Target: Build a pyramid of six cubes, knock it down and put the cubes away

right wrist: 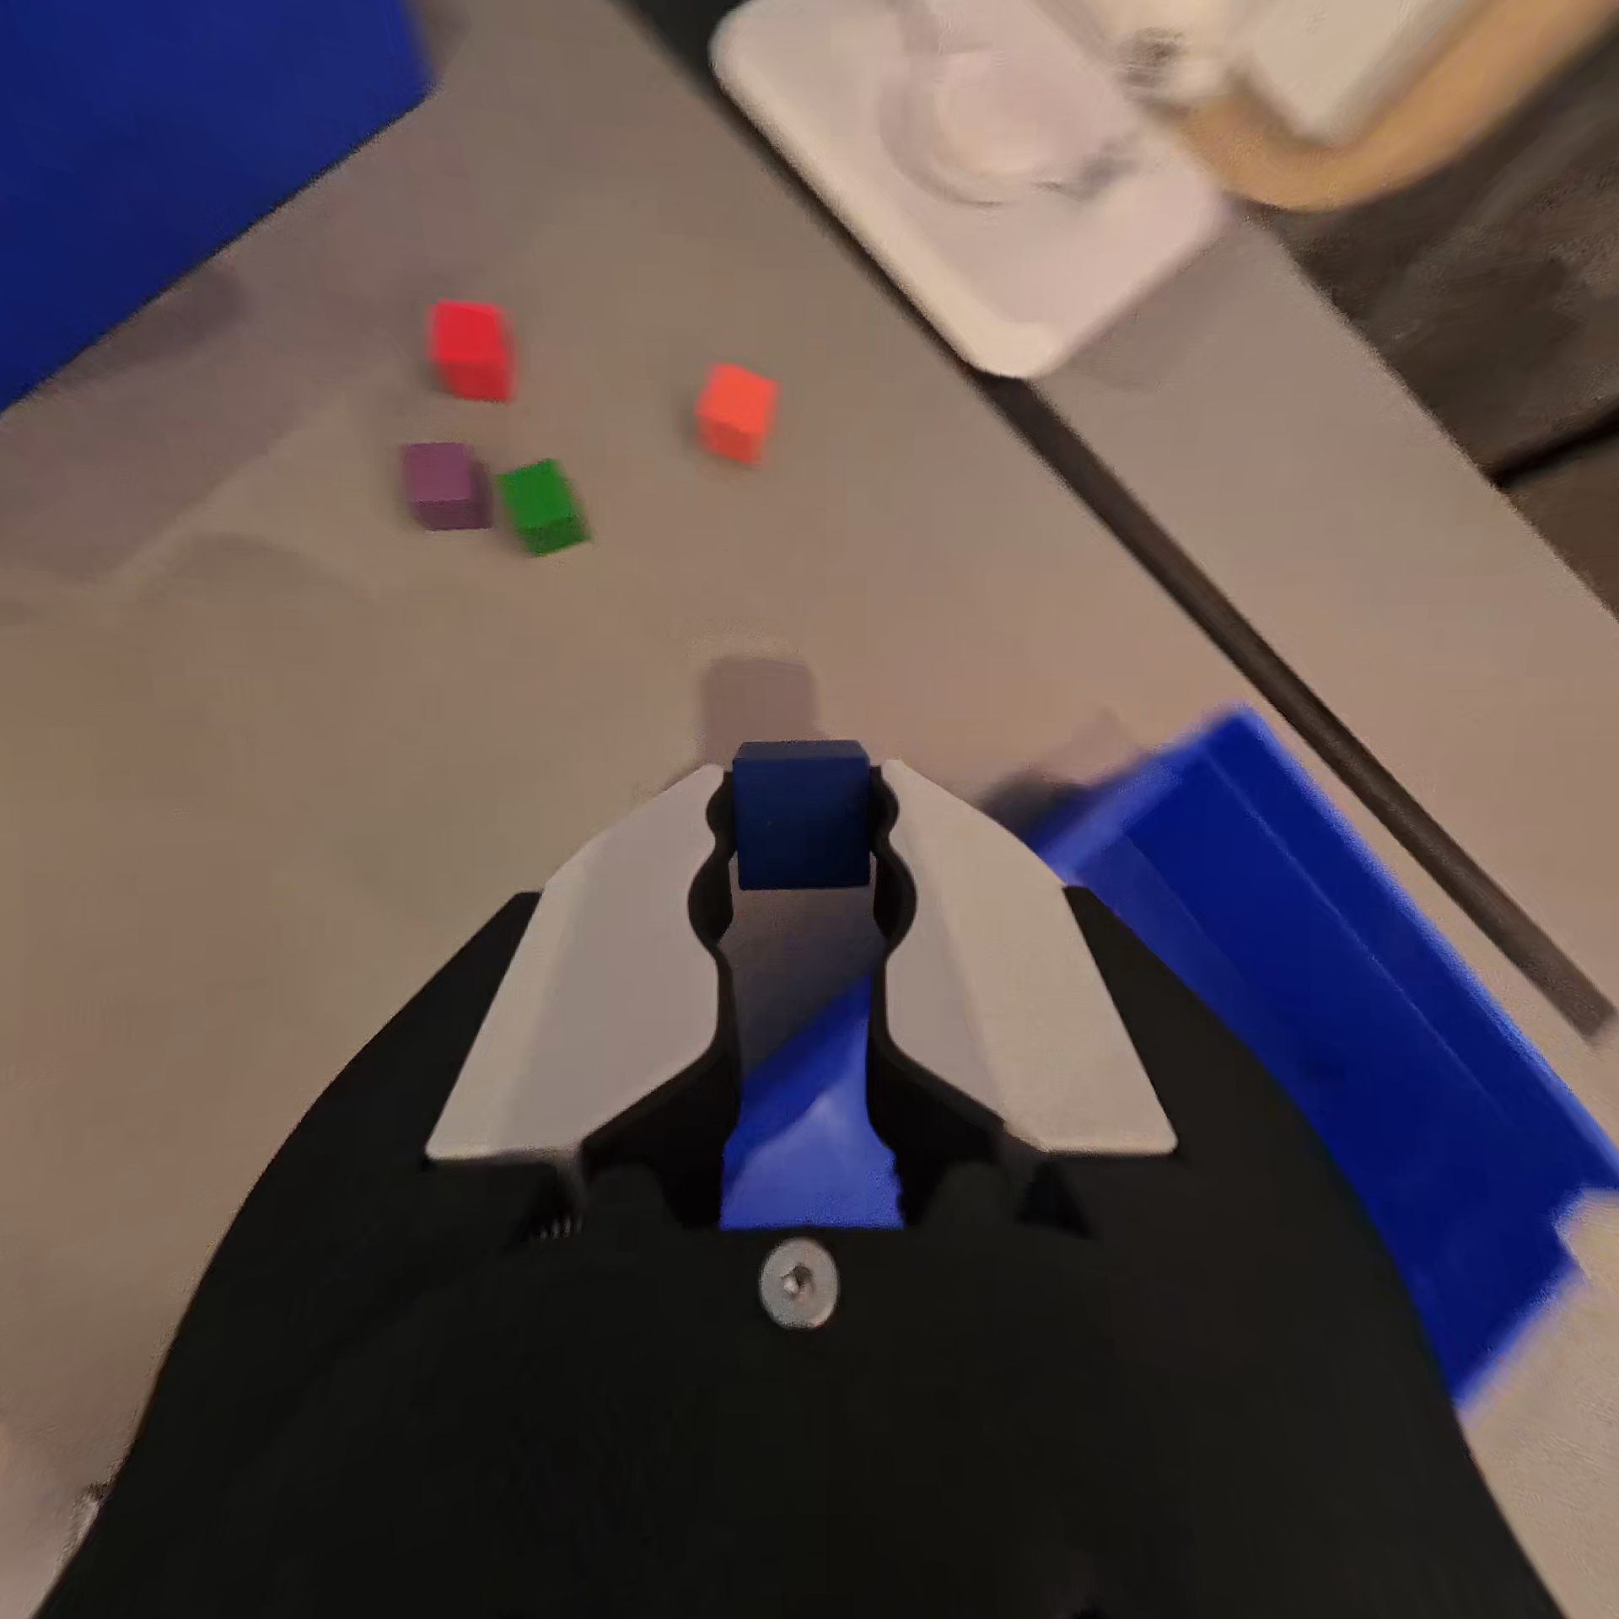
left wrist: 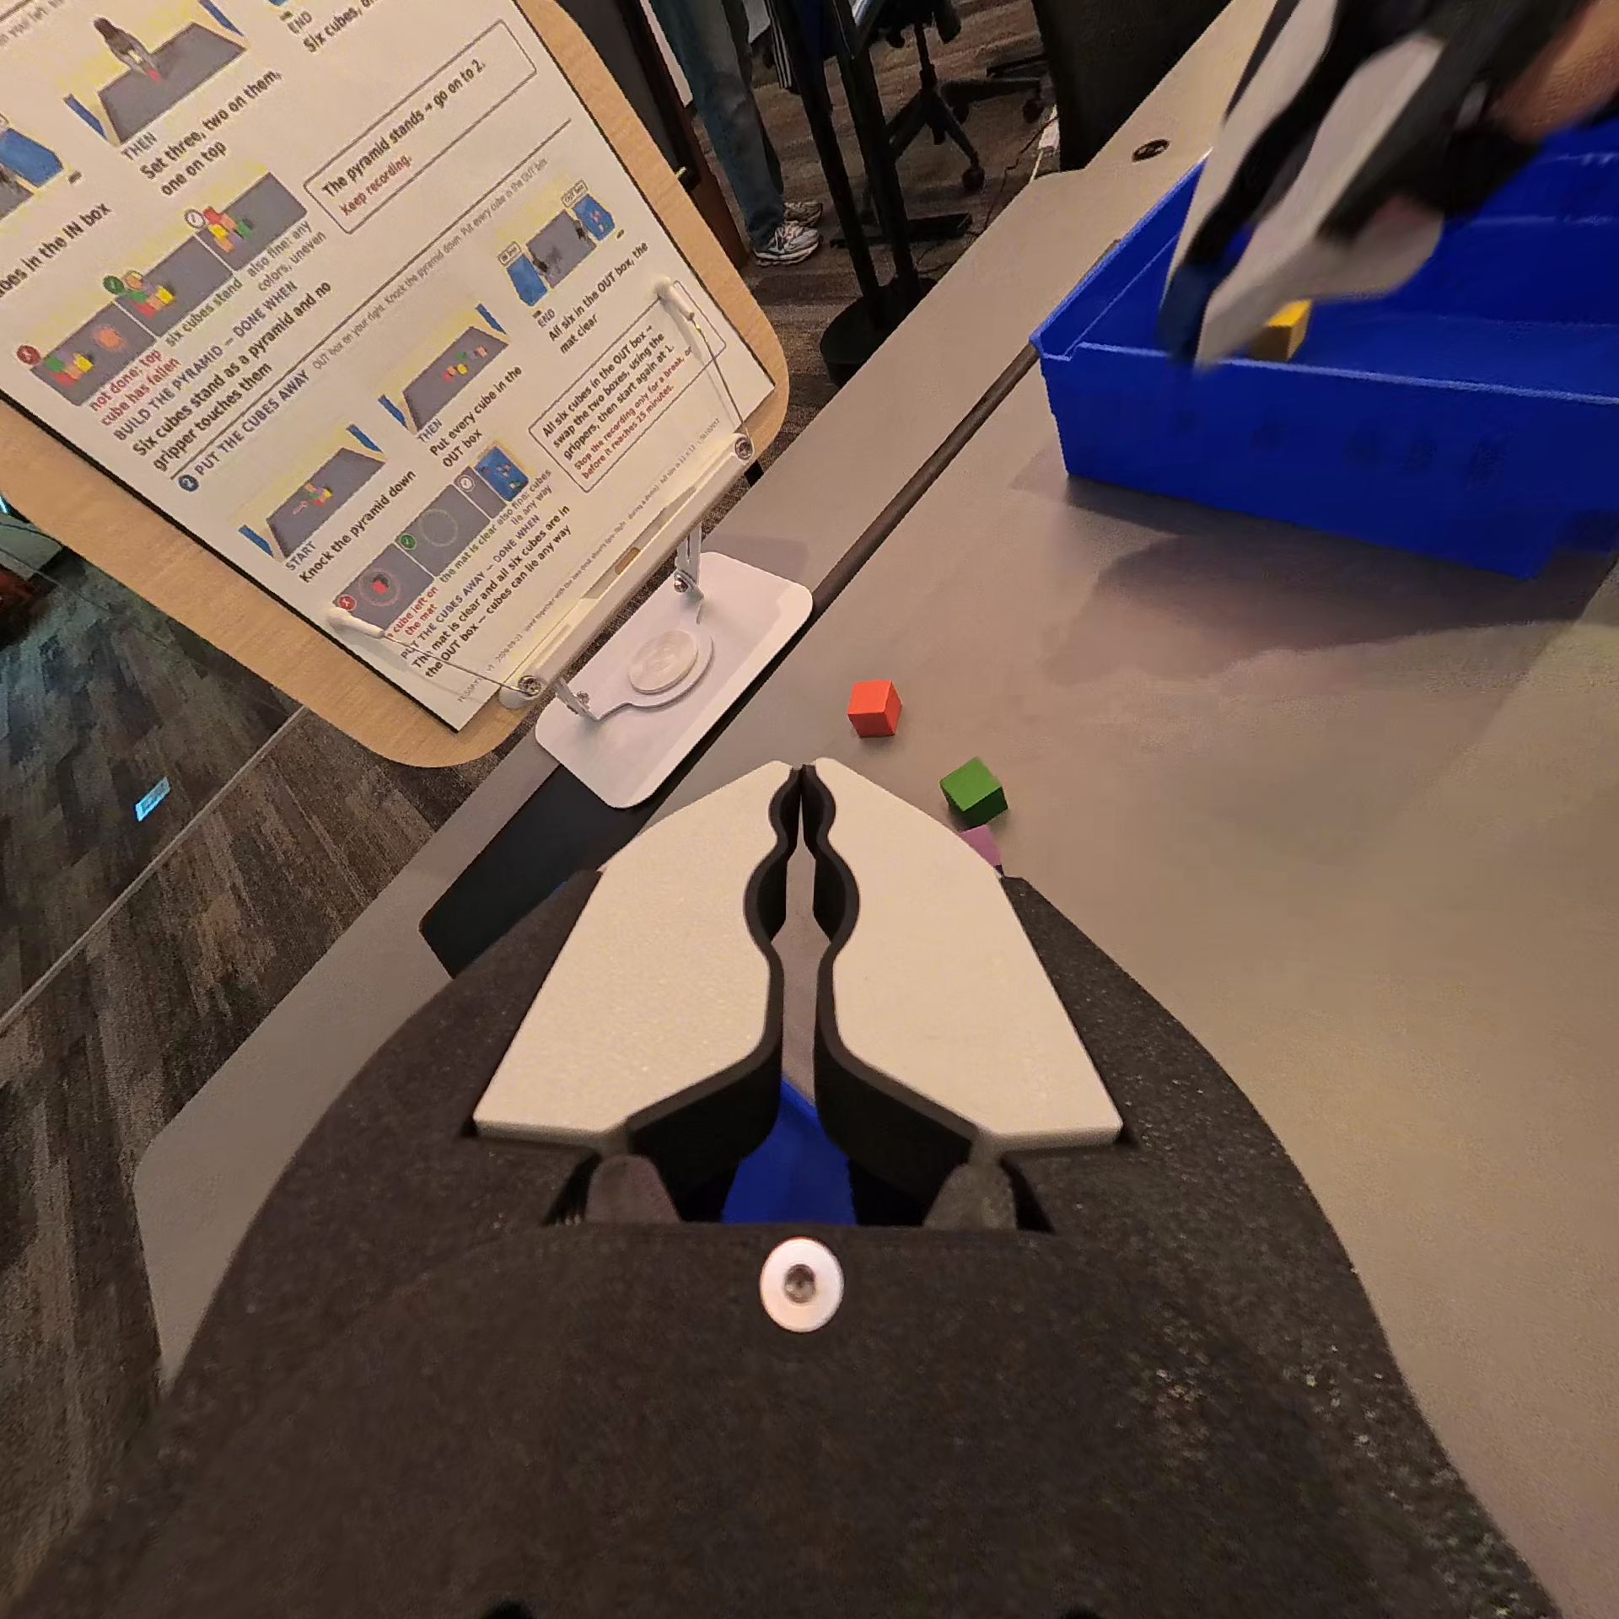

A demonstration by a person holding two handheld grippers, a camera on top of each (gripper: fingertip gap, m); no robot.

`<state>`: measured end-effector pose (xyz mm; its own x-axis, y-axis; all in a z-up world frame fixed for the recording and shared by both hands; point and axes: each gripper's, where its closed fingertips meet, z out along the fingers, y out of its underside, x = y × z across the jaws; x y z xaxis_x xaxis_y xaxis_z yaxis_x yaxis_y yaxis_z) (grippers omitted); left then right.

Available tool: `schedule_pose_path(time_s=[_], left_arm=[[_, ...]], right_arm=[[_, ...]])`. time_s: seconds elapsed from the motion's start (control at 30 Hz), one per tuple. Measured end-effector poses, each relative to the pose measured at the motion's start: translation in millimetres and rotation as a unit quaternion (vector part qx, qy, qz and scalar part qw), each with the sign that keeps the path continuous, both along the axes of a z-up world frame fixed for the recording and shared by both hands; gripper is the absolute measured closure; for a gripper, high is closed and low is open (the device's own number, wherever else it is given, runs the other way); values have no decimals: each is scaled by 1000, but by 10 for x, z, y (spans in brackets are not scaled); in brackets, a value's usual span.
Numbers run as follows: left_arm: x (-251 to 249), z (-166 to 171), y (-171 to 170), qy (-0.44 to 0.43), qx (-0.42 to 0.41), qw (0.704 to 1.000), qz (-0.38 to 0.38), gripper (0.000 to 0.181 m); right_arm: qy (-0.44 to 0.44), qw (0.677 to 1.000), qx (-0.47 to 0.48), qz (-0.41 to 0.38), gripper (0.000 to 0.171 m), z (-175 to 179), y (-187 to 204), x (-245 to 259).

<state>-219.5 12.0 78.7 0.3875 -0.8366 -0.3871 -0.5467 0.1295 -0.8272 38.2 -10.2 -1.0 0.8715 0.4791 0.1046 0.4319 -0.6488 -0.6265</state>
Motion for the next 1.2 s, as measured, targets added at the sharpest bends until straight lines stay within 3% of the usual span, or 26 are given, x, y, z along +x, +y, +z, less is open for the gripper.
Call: schedule_pose_path(time_s=[0.07,0.17,0.27,0.4,0.6,0.73,0.83,0.93,1.0,1.07,1.2], left_arm=[[9,8,-18,-1,1,1000,-3,181],[29,-2,-30,1,0,1000,-6,181],[44,-25,-37,5,0,1000,-7,181],[53,-34,-39,8,0,1000,-8,181],[51,-49,-19,9,-3,1000,-6,181],[41,-36,-26,9,0,1000,-6,181],[16,-3,-20,4,2,1000,-2,181],[-5,2,-2,3,2,1000,2,181],[-11,-11,11,5,1,1000,4,181],[-8,-21,13,7,0,1000,5,181],[4,-23,-15,11,3,1000,-1,181]], right_arm=[[30,996,-7,-78,142,-30,-75,627],[54,980,-86,-169,140,-566,-118,1349],[61,969,-148,-188,140,-1092,-66,1574],[22,959,-178,-218,140,-1425,-19,1757],[14,955,-184,-233,135,-1522,-14,1839],[18,959,-142,-243,125,-1138,-9,1806],[13,975,-7,-222,126,-326,146,1423],[111,982,139,-66,130,337,362,222],[141,982,118,33,128,237,378,-551],[131,985,85,77,126,-72,446,-1038],[51,986,67,142,128,-665,574,-1455]])
